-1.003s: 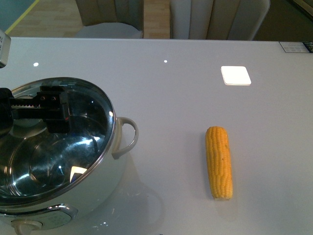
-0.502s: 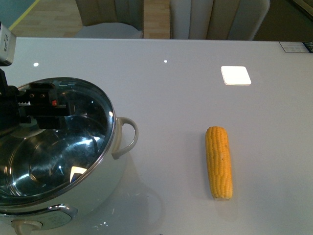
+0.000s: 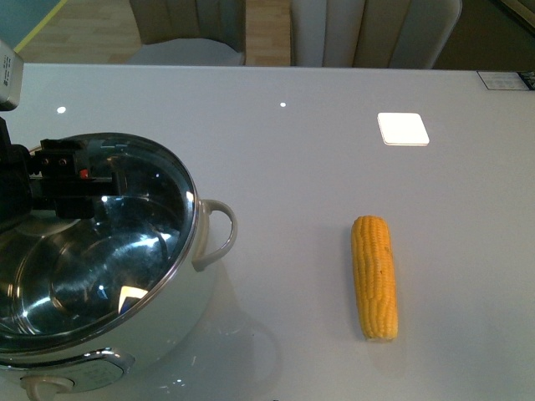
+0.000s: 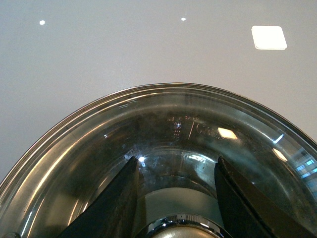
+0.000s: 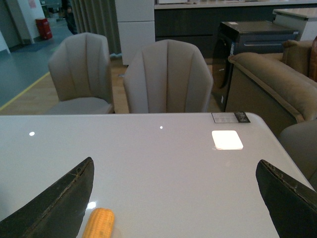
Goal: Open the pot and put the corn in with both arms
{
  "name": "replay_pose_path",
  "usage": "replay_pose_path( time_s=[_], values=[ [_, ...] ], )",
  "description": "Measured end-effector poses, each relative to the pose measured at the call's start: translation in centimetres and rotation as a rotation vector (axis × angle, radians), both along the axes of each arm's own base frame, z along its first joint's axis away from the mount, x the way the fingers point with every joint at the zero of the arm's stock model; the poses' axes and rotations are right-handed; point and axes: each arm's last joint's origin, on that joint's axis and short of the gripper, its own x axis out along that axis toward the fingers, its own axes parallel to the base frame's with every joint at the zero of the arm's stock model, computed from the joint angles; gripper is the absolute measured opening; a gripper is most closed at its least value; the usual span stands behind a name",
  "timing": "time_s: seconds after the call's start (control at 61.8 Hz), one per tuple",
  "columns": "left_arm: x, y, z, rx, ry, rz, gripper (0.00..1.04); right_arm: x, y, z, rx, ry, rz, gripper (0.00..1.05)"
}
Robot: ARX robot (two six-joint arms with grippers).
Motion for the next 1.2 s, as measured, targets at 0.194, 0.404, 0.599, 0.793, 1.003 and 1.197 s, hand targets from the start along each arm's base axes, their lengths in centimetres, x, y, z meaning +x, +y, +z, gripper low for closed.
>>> replay_pose_path(
  time_s=[0.194, 0.404, 0.599, 0.793, 1.003, 1.197],
  values=[
    [0.0, 0.2, 1.9, 0.002, -0.022, 0.002, 0.41, 0.0, 0.0, 0.0, 0.0, 0.0, 0.0, 0.96],
    [0.3, 1.9, 5.4, -0.02, -0.106, 0.029, 0.41, 0.0, 0.0, 0.0, 0.0, 0.0, 0.0, 0.96],
    [0.3, 6.5, 7.6, -0.023, -0.192, 0.118, 0.41, 0.0, 0.0, 0.0, 0.0, 0.0, 0.0, 0.96],
    [-0.5, 13.1, 7.6, 0.021, -0.232, 0.254, 0.41, 0.0, 0.0, 0.0, 0.0, 0.0, 0.0, 0.96],
    [-2.3, 19.7, 4.6, 0.068, -0.201, 0.383, 0.41, 0.0, 0.0, 0.0, 0.0, 0.0, 0.0, 0.96],
    [-3.8, 23.0, 0.1, 0.078, -0.129, 0.466, 0.41, 0.0, 0.0, 0.0, 0.0, 0.0, 0.0, 0.96]
  ],
)
